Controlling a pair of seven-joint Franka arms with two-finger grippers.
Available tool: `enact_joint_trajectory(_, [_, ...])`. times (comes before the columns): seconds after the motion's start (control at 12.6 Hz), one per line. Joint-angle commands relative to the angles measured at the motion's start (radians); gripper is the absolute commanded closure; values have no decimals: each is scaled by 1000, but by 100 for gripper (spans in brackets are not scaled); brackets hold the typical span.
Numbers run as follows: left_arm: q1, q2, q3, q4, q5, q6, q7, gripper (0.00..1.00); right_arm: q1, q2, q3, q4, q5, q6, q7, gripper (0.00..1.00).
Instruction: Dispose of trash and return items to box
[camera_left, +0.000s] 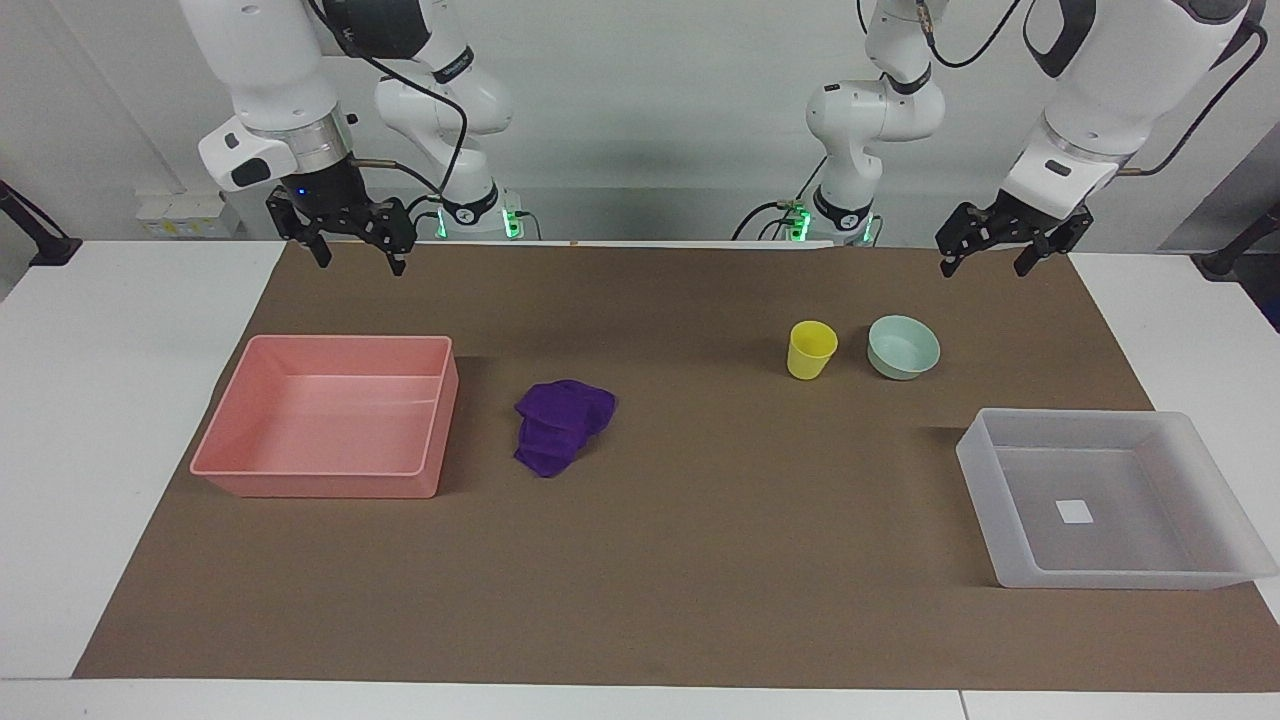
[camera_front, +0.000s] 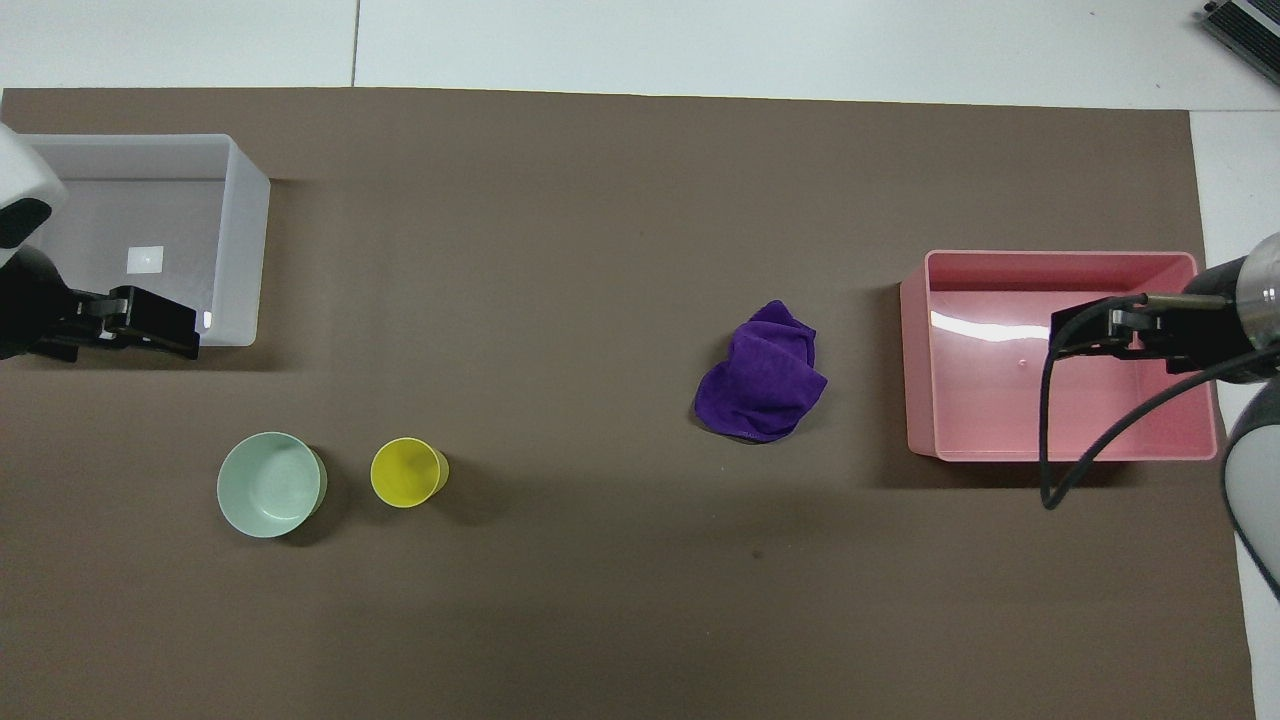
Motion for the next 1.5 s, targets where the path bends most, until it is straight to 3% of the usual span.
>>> enact_joint_trajectory(0.0, [-10, 12, 6, 22, 19, -31, -8, 0, -6, -17, 10, -9, 5, -13, -4, 0])
enact_joint_trajectory(0.47, [-12, 14, 6, 18, 21, -55, 4, 0, -7, -23, 8, -16, 22, 1, 1, 0])
enact_joint_trajectory(1.03, [6, 9, 9, 2, 19, -129, -11, 0, -3, -6, 10, -48, 19, 107, 4, 0])
enact_joint_trajectory(1.42, [89, 6, 15, -114, 14, -54, 6, 0, 84, 39, 10, -182, 10, 323, 68, 0])
